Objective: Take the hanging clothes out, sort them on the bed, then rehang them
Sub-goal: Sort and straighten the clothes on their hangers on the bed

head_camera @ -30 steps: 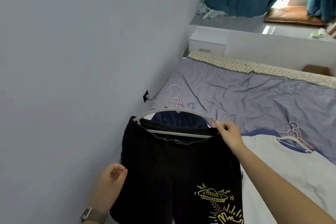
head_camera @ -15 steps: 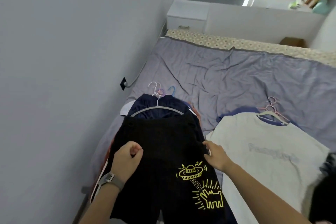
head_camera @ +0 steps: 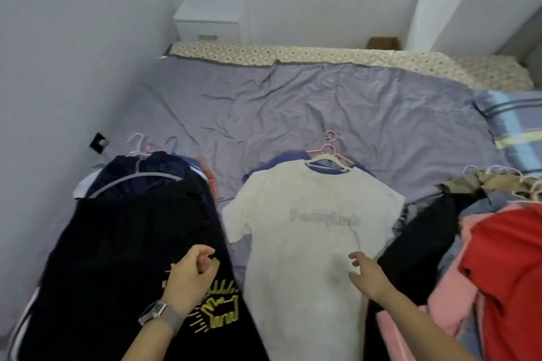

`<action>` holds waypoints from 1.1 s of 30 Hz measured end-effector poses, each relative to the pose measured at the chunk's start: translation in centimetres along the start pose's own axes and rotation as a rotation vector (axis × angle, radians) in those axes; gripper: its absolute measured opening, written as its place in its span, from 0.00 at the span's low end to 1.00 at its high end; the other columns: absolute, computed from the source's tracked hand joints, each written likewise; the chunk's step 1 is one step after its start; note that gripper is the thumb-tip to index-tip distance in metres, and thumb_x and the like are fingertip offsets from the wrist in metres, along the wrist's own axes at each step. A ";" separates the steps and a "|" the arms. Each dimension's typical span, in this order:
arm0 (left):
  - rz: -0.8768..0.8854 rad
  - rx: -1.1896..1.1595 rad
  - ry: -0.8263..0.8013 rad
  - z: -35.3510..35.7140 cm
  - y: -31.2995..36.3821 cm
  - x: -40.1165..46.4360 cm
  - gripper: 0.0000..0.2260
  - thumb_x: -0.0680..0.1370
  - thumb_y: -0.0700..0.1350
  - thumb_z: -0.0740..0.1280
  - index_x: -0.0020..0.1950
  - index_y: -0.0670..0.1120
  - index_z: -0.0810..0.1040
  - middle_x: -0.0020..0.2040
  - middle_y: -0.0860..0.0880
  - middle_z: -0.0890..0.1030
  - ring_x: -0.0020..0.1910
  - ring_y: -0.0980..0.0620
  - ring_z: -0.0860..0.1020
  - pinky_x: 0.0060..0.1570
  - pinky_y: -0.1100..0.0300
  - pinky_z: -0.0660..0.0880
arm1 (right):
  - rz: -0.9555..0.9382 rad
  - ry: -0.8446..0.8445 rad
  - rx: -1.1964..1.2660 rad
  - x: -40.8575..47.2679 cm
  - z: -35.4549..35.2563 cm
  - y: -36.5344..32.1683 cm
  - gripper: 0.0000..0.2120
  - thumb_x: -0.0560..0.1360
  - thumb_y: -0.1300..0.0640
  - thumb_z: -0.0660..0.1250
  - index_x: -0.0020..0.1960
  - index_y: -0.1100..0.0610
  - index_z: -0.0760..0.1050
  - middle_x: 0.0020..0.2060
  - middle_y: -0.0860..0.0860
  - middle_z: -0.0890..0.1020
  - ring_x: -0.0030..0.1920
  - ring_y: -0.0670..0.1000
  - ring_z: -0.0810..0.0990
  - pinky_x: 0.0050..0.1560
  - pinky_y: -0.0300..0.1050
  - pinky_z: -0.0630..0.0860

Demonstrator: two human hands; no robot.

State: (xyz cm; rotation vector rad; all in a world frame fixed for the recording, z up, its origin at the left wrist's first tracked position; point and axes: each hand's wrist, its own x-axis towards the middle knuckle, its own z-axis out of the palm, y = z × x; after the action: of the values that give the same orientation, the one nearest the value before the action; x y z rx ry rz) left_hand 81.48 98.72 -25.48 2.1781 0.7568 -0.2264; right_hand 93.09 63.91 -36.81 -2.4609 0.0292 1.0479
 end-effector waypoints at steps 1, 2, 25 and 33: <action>-0.009 0.007 -0.010 2.7 1.2 -0.2 0.08 0.73 0.39 0.70 0.49 0.49 0.75 0.37 0.51 0.78 0.37 0.56 0.76 0.39 0.66 0.71 | 0.016 0.001 0.010 0.1 -1.4 2.6 0.22 0.75 0.61 0.63 0.68 0.58 0.66 0.59 0.54 0.75 0.58 0.52 0.74 0.54 0.38 0.69; -0.002 0.013 -0.023 5.3 2.4 -0.2 0.08 0.73 0.39 0.70 0.49 0.48 0.75 0.37 0.51 0.78 0.37 0.55 0.76 0.41 0.62 0.72 | 0.028 0.007 0.013 0.2 -2.9 5.0 0.22 0.75 0.63 0.63 0.68 0.59 0.67 0.58 0.54 0.75 0.59 0.52 0.75 0.56 0.37 0.70; -0.015 -0.045 -0.017 26.4 12.0 11.4 0.07 0.77 0.40 0.64 0.52 0.52 0.75 0.41 0.52 0.80 0.43 0.62 0.76 0.40 0.77 0.68 | -0.178 0.042 -0.233 26.6 -11.8 10.5 0.33 0.72 0.54 0.63 0.74 0.54 0.56 0.71 0.51 0.63 0.69 0.56 0.63 0.69 0.48 0.62; -0.105 -0.108 -0.002 27.0 9.8 11.8 0.07 0.78 0.42 0.63 0.51 0.53 0.75 0.42 0.53 0.80 0.46 0.64 0.75 0.40 0.76 0.69 | -0.101 0.167 -0.210 34.1 -14.8 8.1 0.29 0.71 0.59 0.66 0.70 0.60 0.62 0.65 0.58 0.71 0.65 0.61 0.70 0.62 0.49 0.67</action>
State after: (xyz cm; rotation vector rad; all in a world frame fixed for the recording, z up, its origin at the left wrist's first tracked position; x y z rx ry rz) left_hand 99.01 78.95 -41.78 2.0387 0.8643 -0.2359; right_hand 125.72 55.79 -54.58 -2.7017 -0.1575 0.8384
